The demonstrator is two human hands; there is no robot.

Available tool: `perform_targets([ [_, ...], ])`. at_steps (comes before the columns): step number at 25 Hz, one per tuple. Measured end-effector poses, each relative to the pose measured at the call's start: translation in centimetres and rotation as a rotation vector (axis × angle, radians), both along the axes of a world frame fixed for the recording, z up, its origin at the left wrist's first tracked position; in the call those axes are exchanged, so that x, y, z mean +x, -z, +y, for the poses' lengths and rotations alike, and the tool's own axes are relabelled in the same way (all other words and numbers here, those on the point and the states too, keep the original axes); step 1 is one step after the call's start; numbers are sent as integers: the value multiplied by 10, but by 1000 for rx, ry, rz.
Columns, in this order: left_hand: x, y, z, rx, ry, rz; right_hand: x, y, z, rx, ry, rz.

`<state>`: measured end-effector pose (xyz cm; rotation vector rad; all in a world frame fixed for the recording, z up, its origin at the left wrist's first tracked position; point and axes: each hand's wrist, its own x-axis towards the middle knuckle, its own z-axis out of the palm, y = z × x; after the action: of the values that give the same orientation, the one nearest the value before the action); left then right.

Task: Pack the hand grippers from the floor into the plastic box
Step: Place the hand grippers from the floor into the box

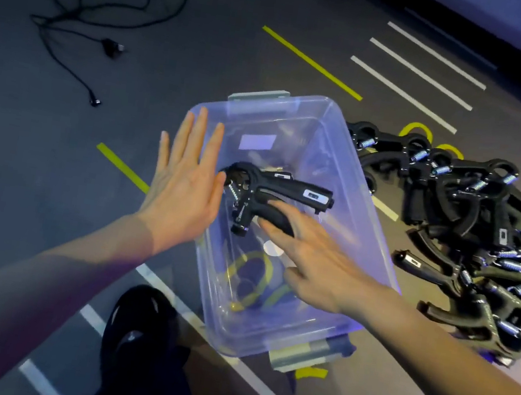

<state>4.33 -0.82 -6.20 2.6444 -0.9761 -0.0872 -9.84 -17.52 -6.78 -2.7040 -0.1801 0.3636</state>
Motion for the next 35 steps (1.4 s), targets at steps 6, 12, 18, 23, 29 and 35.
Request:
perform_targets([
  [6, 0, -1, -3, 21, -10, 76, 12, 32, -1, -41, -155, 376],
  [12, -1, -2, -4, 30, -22, 114, 23, 53, -4, -203, -178, 654],
  [18, -1, -4, -5, 62, -9, 97, 33, 55, -2, -299, -221, 678],
  [23, 2, -4, -8, 140, 20, 72, 46, 56, -15, -327, -168, 635],
  [29, 1, -5, -9, 205, 20, 69, 42, 53, -18, -281, -151, 586],
  [35, 1, -6, -8, 200, 22, 73, 37, 44, -21, -312, -225, 540],
])
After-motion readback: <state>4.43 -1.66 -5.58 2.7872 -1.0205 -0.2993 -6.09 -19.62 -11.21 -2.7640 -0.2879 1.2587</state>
